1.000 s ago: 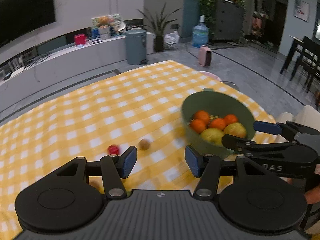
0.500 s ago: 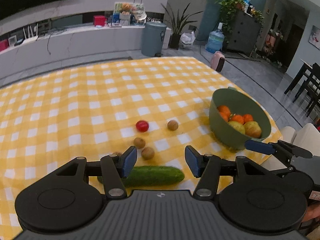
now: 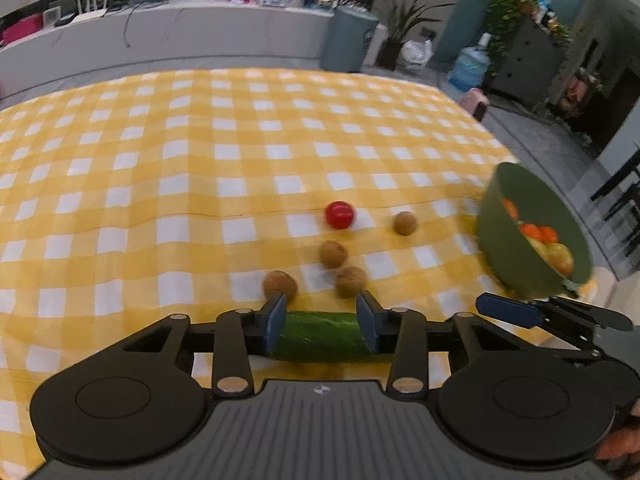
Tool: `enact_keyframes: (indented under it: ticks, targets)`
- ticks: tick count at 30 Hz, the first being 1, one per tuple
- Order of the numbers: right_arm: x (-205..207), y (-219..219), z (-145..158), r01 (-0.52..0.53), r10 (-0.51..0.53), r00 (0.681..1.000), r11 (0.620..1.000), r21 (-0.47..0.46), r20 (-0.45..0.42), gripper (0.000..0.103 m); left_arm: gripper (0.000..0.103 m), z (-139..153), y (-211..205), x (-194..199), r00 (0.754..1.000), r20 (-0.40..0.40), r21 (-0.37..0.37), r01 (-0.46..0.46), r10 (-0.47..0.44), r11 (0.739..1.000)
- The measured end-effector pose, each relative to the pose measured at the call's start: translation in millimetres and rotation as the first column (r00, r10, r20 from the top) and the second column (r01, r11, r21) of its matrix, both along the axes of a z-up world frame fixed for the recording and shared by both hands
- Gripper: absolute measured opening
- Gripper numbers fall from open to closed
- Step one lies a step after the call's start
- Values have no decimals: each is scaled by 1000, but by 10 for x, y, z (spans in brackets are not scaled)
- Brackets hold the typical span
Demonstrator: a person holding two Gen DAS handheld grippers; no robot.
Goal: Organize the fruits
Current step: 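Grasp a small brown fruit with the left gripper while the right gripper grasps another, then carry both brown fruits over the green colander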
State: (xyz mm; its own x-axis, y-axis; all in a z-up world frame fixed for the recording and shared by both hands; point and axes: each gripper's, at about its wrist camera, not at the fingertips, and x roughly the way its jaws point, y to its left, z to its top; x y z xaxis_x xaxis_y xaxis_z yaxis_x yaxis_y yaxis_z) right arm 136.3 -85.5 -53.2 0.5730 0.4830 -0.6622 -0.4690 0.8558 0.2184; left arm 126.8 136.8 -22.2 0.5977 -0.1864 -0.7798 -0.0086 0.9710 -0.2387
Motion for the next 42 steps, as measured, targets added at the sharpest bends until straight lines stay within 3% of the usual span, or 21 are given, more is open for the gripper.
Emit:
enact_keyframes:
  ticks: [11, 21, 29, 32, 36, 42]
  targets:
    - [410, 415, -145, -76, 77, 995, 997, 4, -57, 30, 43, -252, 34, 339, 996, -86, 43, 37, -33, 998]
    - [574, 610, -317, -145, 144, 986, 989, -15, -80, 30, 43, -419, 126, 419, 991, -127, 32, 55, -50, 998]
    - [664, 599, -407, -139, 140, 983, 990, 18, -117, 23, 42, -468, 103, 453, 992, -111, 51, 65, -59, 997]
    - [655, 604, -409, -140, 141, 984, 990, 15, -112, 23, 31, -460, 93, 460, 993, -106, 60, 66, -60, 996]
    - [647, 590, -391, -138, 140, 984, 990, 22, -112, 23, 30, -449, 117, 452, 994, -104, 48, 46, -41, 998]
    - [553, 484, -215, -143, 145, 987, 989, 27, -68, 23, 30, -219, 43, 369, 998, -59, 46, 32, -29, 998]
